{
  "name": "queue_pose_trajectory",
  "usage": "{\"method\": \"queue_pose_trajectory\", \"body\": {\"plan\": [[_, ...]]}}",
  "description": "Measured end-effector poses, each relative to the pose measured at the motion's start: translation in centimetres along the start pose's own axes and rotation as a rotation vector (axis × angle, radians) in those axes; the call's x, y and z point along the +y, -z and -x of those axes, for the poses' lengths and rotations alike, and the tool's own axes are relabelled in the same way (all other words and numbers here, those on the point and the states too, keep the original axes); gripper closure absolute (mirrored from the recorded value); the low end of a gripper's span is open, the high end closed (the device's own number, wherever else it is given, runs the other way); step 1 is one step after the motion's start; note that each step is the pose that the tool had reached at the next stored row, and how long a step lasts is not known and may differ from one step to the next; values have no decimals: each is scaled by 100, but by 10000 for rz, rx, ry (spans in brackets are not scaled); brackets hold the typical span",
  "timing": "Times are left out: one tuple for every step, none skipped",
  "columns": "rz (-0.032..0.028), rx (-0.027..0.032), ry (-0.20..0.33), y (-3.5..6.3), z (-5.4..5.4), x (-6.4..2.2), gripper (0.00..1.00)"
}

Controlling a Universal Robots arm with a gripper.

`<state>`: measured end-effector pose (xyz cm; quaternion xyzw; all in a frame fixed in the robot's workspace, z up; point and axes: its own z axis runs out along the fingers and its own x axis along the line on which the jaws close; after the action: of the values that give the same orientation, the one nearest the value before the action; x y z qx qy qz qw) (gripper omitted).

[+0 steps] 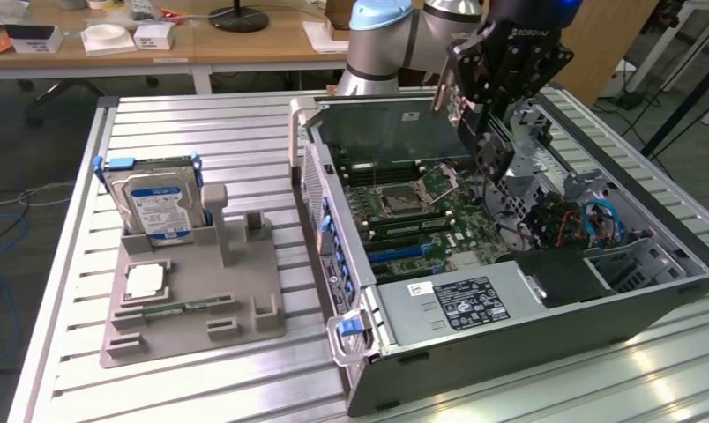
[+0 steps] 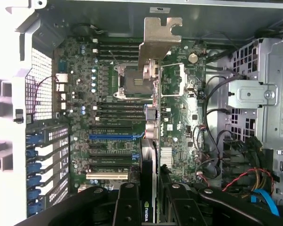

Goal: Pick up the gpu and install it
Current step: 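Insert the gpu into the slot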

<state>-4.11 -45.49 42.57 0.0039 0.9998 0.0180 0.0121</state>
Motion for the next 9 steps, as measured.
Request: {"method": "queue_pose_trajectory", "body": {"plan": [[2, 3, 79, 0, 0, 0, 74], [4, 5, 146, 0, 0, 0, 74], [5, 8, 208, 0, 0, 0, 74], [6, 10, 270, 0, 0, 0, 74], [8, 12, 331, 0, 0, 0, 74], [9, 14, 391, 0, 0, 0, 74], [11, 17, 456, 0, 0, 0, 74], [13, 19, 518, 0, 0, 0, 74], [14, 21, 580, 0, 0, 0, 74]]}}
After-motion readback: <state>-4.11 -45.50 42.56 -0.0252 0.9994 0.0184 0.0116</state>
